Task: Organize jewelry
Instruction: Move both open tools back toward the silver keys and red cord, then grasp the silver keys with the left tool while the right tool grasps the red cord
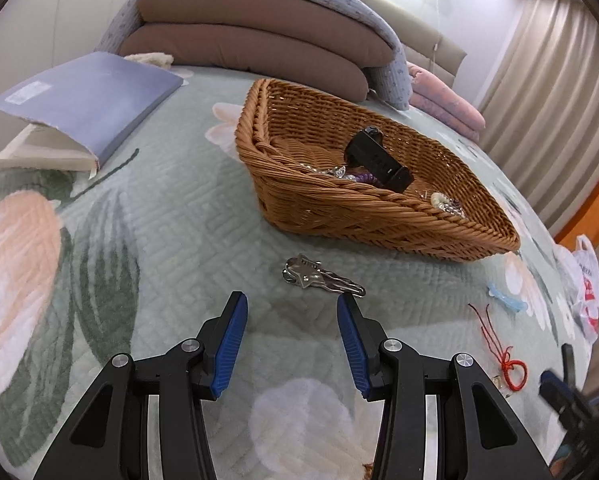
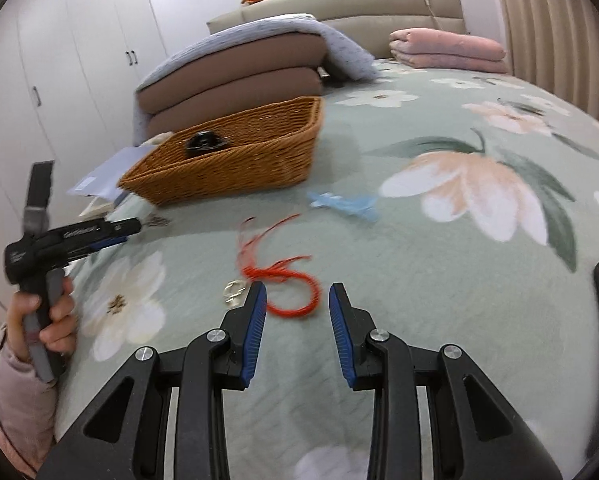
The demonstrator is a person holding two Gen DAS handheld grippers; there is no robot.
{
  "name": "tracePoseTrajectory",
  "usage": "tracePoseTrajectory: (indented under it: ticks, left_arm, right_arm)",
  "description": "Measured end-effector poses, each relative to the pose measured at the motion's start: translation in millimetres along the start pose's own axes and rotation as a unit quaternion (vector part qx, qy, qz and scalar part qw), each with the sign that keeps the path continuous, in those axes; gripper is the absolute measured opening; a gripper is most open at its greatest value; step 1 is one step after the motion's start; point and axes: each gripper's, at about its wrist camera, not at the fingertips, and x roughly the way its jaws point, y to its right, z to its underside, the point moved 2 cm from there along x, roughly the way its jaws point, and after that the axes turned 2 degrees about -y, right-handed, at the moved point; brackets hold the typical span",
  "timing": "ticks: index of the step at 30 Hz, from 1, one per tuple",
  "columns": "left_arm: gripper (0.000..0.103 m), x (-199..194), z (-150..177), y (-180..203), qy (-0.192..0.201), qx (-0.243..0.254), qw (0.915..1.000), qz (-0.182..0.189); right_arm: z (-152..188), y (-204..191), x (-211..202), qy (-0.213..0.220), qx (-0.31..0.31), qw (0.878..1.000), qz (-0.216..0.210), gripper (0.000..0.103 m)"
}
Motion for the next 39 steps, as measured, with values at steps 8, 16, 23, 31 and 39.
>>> tracePoseTrajectory:
  ticks: [8,16,23,31,39]
  left_arm:
    - [0.048,1,2,7,0.004,0.019,0.9997,-0.012]
    - [0.048,6,-1,5,-0.002,0.016,0.9997,-0.017]
    - [0.048,15,-11,7,-0.016,0.002,0.9998,0.009]
    - [0.048,30,-18,25,-0.034,0.004,0.9994,-0.003]
    - [0.048,42,-25,31,-0.033,0.008,0.9990,-0.028]
  right_arm:
    - [-4,3,26,-0.045,-0.005,0.999,0.005,0.035]
    - [-6,-12,36,-0.050,-0.045,0.995,0.068,0.034]
    - [-5,-14,37,-0.049,-0.053,0.995,0.071,0.034]
    - [-5,-11,37,-0.048,-0.049,0.996,0.058,0.035]
    - [-5,-13,37,-0.048,-0.053,0.996,0.057,0.035]
